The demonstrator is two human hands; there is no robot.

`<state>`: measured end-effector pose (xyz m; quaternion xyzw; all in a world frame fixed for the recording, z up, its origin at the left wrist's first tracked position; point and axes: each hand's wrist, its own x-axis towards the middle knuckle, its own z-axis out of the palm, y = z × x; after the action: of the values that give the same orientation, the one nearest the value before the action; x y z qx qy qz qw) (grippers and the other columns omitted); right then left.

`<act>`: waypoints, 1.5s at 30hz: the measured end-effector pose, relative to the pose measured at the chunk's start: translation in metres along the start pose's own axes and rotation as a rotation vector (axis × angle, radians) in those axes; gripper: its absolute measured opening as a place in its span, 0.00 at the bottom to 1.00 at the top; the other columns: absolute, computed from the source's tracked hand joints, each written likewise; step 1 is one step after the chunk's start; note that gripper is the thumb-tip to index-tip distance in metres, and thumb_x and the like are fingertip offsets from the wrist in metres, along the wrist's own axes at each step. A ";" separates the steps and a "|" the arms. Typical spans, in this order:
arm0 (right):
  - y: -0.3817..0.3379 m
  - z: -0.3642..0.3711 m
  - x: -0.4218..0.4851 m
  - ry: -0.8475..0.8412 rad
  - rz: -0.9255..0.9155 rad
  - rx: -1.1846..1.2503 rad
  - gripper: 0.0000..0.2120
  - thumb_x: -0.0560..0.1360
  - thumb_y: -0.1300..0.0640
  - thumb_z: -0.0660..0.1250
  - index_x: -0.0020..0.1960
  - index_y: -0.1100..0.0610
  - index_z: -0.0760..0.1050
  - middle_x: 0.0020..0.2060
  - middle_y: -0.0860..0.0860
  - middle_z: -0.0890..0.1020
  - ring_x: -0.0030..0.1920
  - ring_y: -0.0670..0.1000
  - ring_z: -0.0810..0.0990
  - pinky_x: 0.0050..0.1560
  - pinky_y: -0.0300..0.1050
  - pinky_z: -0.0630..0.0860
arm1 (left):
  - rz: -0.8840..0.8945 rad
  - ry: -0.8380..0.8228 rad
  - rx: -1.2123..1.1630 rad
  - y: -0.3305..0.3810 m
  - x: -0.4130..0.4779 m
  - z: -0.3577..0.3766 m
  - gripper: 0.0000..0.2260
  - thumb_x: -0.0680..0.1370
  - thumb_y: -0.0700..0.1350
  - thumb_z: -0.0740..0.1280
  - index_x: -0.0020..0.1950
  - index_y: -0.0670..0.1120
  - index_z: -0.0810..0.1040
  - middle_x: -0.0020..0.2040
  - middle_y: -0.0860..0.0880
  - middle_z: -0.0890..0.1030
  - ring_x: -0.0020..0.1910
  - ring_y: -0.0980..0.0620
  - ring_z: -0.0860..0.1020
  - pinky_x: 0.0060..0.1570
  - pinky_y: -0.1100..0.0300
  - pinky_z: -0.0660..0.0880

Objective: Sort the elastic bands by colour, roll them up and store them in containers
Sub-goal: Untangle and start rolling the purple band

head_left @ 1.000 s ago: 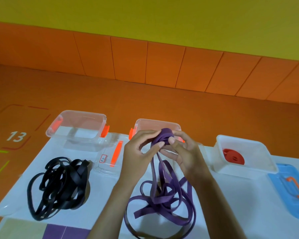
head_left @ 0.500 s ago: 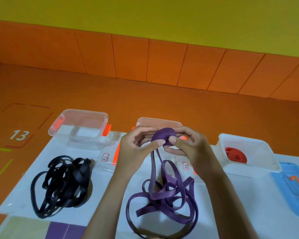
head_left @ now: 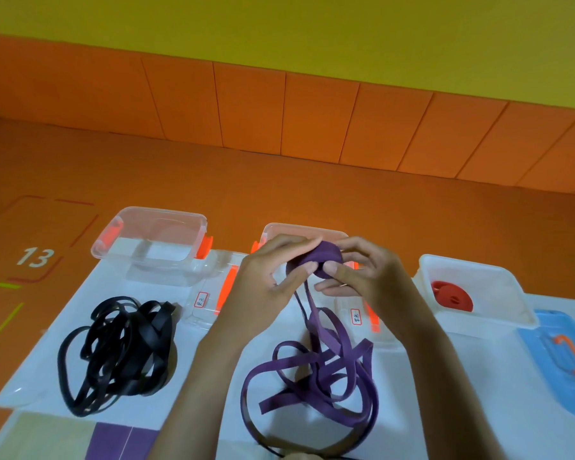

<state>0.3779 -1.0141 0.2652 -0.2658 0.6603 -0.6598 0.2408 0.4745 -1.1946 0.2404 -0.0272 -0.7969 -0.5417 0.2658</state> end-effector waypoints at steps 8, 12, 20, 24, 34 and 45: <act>0.014 0.014 -0.004 0.011 0.024 0.064 0.07 0.78 0.54 0.74 0.55 0.46 0.82 0.55 0.53 0.87 0.52 0.56 0.88 0.50 0.46 0.84 | -0.084 0.079 -0.198 -0.004 -0.001 0.005 0.16 0.80 0.38 0.75 0.64 0.53 0.84 0.59 0.58 0.85 0.62 0.52 0.83 0.60 0.65 0.77; 0.013 0.004 -0.003 0.040 -0.002 -0.137 0.12 0.75 0.55 0.78 0.55 0.41 0.84 0.50 0.45 0.86 0.41 0.52 0.87 0.43 0.42 0.84 | -0.051 -0.076 -0.002 -0.011 -0.002 0.000 0.16 0.79 0.39 0.75 0.65 0.52 0.84 0.60 0.62 0.84 0.62 0.58 0.82 0.61 0.70 0.74; 0.020 0.005 -0.004 0.065 0.064 0.126 0.18 0.74 0.54 0.77 0.58 0.60 0.77 0.54 0.58 0.85 0.47 0.63 0.89 0.50 0.48 0.86 | -0.151 0.047 -0.172 -0.015 -0.004 0.006 0.16 0.77 0.44 0.77 0.64 0.57 0.84 0.57 0.59 0.85 0.59 0.52 0.84 0.59 0.59 0.81; 0.021 0.001 -0.005 -0.074 0.137 0.021 0.12 0.76 0.56 0.78 0.57 0.50 0.78 0.55 0.55 0.87 0.51 0.60 0.89 0.51 0.47 0.86 | -0.085 -0.131 0.059 -0.019 -0.004 -0.003 0.17 0.79 0.45 0.75 0.65 0.61 0.83 0.53 0.60 0.83 0.54 0.55 0.81 0.54 0.68 0.75; 0.033 0.001 -0.008 -0.048 0.080 0.053 0.11 0.75 0.50 0.79 0.51 0.52 0.79 0.54 0.56 0.88 0.55 0.59 0.88 0.57 0.52 0.85 | -0.245 -0.024 -0.157 -0.026 -0.010 -0.003 0.13 0.73 0.47 0.81 0.56 0.55 0.86 0.52 0.56 0.88 0.53 0.53 0.85 0.54 0.65 0.79; 0.041 0.000 -0.008 0.033 0.046 0.022 0.11 0.74 0.60 0.79 0.55 0.54 0.83 0.53 0.53 0.88 0.55 0.54 0.88 0.54 0.47 0.85 | -0.235 0.146 -0.313 -0.023 -0.012 0.015 0.15 0.73 0.44 0.81 0.57 0.56 0.85 0.53 0.53 0.87 0.55 0.51 0.85 0.54 0.61 0.81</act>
<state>0.3822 -1.0090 0.2242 -0.2369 0.6628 -0.6657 0.2478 0.4716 -1.1878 0.2116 0.0641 -0.6793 -0.6868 0.2505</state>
